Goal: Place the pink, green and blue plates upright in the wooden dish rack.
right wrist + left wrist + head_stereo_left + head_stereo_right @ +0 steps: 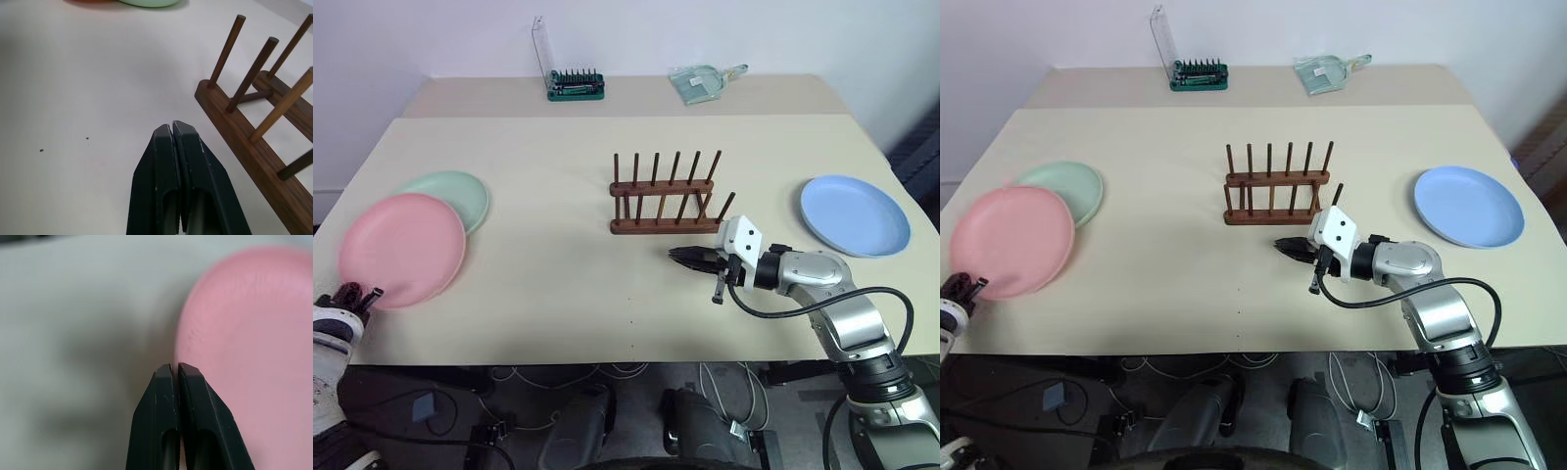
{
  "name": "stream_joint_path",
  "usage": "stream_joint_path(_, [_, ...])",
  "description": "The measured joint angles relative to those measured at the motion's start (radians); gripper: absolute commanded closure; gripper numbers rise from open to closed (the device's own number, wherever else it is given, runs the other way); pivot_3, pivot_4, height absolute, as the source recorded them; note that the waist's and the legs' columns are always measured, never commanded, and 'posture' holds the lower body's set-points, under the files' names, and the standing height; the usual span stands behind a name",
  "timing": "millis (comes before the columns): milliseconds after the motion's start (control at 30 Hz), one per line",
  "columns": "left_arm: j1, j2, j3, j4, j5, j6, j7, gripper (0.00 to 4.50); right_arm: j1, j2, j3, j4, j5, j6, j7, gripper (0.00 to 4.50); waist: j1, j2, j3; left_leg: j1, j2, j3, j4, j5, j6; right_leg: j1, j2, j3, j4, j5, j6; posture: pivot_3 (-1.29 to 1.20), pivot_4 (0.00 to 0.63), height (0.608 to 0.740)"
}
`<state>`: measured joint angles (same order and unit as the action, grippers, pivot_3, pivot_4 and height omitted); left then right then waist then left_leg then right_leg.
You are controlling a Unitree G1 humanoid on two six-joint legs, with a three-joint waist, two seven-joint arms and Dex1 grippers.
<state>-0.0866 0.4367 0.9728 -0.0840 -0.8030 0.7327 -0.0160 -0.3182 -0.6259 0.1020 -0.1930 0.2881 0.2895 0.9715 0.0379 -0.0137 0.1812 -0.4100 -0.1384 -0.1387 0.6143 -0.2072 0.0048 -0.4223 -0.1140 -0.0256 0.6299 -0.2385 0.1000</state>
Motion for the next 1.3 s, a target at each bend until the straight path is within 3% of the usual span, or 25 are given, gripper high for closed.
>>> stream_joint_path(133, [-0.006,0.01,0.019,-0.079,-0.038,-0.069,-0.024,4.49,-0.024,-0.025,-0.017,-0.001,0.005,0.014,0.0,4.5,0.0,0.0,0.0,0.0,0.0,0.0,0.0,0.0,0.0,0.001,0.0,0.0,-0.001,0.0,0.0,0.0,0.15,0.74])
stream_joint_path(167, [-0.008,0.028,0.003,-0.096,-0.033,-0.081,-0.025,4.5,-0.044,-0.025,-0.021,-0.004,0.019,0.041,-0.001,4.24,0.0,0.0,0.0,0.0,0.0,0.0,0.0,0.0,0.0,0.002,0.0,0.0,0.0,0.0,0.0,0.0,0.15,0.74])
stream_joint_path(233, [-0.038,0.06,-0.057,-0.139,-0.008,-0.103,-0.028,4.5,-0.095,-0.025,-0.027,-0.024,0.029,0.074,-0.007,3.61,0.001,0.0,0.001,0.0,0.0,0.0,0.0,0.0,0.0,0.002,0.0,0.0,0.0,-0.001,-0.002,0.0,0.15,0.74])
stream_joint_path(333, [-0.101,0.079,-0.136,-0.193,0.021,-0.122,-0.011,4.5,-0.153,-0.023,-0.019,-0.056,0.005,0.071,-0.024,2.16,0.002,-0.001,0.001,0.0,0.0,0.0,0.0,0.0,0.0,0.003,0.0,0.0,0.0,-0.001,-0.002,0.0,0.15,0.74])
stream_joint_path(400, [-0.24,0.075,-0.261,-0.229,0.069,-0.12,0.046,4.5,-0.248,0.009,0.038,-0.056,-0.083,0.036,-0.07,1.19,0.006,-0.005,0.004,-0.001,0.0,0.0,0.001,0.001,-0.002,0.003,0.0,-0.001,0.001,0.001,-0.001,0.0,0.15,0.74])
stream_joint_path(533, [-0.451,0.029,-0.527,-0.353,0.135,-0.117,0.111,4.5,-0.41,0.056,0.174,-0.048,-0.313,-0.174,-0.167,1.19,-0.004,-0.008,0.003,-0.002,-0.001,0.003,0.001,0.003,-0.003,0.002,0.001,0.0,-0.002,0.005,0.004,0.0,0.15,0.74])
stream_joint_path(767, [-0.561,-0.075,-0.707,-0.365,0.251,-0.057,0.244,4.5,-0.483,0.114,0.255,0.143,-0.596,-0.403,-0.35,1.19,-0.029,-0.009,0.004,-0.005,0.0,0.005,-0.001,0.006,-0.005,-0.005,0.003,0.003,0.001,0.004,0.005,0.0,0.15,0.74])
stream_joint_path(1233, [-0.574,-0.158,-0.781,-0.455,0.279,0.085,0.264,4.5,-0.512,0.167,0.308,0.311,-0.819,-0.587,-0.495,1.19,-0.027,-0.009,0.004,-0.004,0.006,0.006,0.001,0.009,-0.009,-0.004,0.012,0.009,0.001,0.008,0.0,0.0,0.15,0.74])
stream_joint_path(1300, [-0.574,-0.17,-0.797,-0.468,0.279,0.103,0.259,4.5,-0.517,0.183,0.317,0.335,-0.838,-0.596,-0.506,1.73,-0.027,-0.009,0.004,-0.004,0.008,0.006,0.001,0.01,-0.011,-0.004,0.015,0.009,0.001,0.009,-0.002,0.0,0.15,0.74])
